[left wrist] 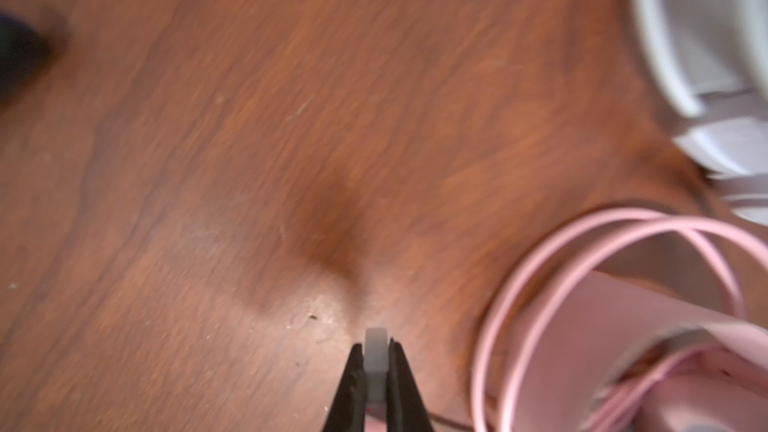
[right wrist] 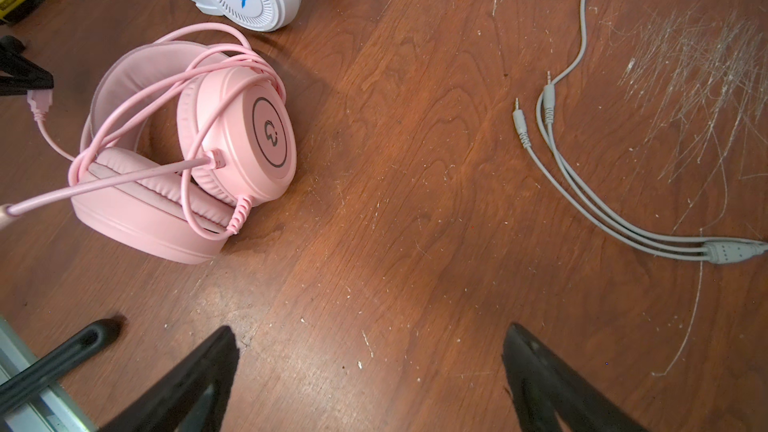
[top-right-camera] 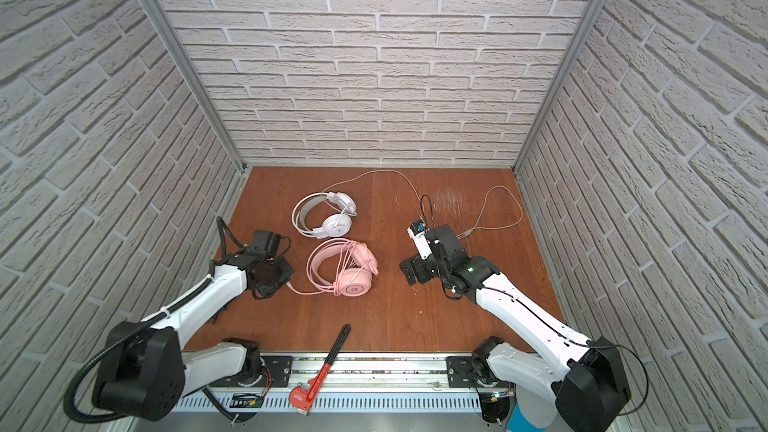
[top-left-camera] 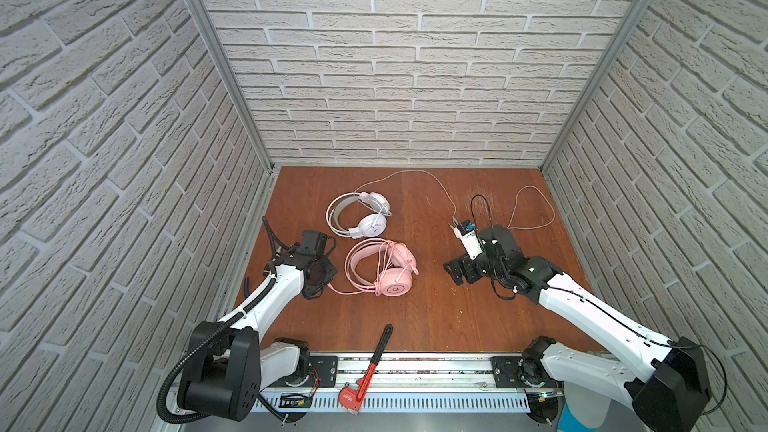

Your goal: Wrap the headphones

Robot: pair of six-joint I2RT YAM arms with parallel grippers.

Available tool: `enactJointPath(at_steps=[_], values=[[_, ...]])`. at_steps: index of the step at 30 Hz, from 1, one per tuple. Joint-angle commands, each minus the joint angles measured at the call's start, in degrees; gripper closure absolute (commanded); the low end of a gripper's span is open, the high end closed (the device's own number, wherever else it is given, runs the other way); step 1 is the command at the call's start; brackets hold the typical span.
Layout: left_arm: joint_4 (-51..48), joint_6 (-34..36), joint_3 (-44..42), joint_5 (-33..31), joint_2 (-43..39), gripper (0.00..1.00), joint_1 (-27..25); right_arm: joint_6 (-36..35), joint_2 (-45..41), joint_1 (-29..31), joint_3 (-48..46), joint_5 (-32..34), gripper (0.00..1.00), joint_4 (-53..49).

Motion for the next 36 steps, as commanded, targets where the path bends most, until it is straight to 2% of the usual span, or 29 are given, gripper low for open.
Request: enactJointPath(at_steps=[1,8,19,29,36], values=[[-1.2,5.6,2.3,0.4,-2.3,1.00,-0.2,-0.6,0.3,-0.3,1.5,-1.0,0.00,0.4],[0.8,11.5,4.4,4.8,-3.6,1.00,-1.9,-0.8,0.6,-0.3,2.0,-1.2,0.00,0.0],[3.5,16.6,11.9,8.3,5.3,1.00,-10.6,-1.0,0.5,-0.3,1.1,-4.0,0.00,0.2],[0.8,21.7,23.0,10.5,21.0,1.00,-14.0,-0.7,2.2,-0.2,1.4,-5.4,0.00,-0.3],[-4.3,22.6,28.4,8.7,32.7,1.00,-16.0,-1.0,2.0,-0.2,1.5,-5.2,0.00,-0.8]])
